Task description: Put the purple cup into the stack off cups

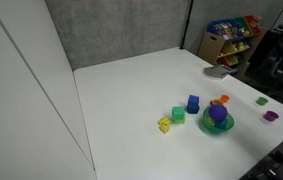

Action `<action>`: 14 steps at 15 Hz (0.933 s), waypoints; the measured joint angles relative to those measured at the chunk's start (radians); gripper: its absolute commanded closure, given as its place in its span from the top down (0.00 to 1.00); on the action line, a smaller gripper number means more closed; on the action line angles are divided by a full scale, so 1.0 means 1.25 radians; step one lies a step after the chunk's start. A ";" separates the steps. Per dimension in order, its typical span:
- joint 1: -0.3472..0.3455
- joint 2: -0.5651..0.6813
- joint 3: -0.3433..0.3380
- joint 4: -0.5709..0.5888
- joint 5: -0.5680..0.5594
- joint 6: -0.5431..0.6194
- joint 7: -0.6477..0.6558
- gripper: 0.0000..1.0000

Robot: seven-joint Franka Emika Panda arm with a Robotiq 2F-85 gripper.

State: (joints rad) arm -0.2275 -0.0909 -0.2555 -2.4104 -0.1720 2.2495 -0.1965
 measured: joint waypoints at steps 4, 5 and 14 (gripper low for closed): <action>-0.029 0.090 -0.027 0.028 0.000 0.079 -0.052 1.00; -0.036 0.110 -0.032 0.035 0.001 0.097 -0.062 1.00; -0.055 0.174 -0.036 0.078 0.012 0.122 -0.080 1.00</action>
State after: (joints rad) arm -0.2961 0.1263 -0.2999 -2.3130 -0.1565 2.4014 -0.2965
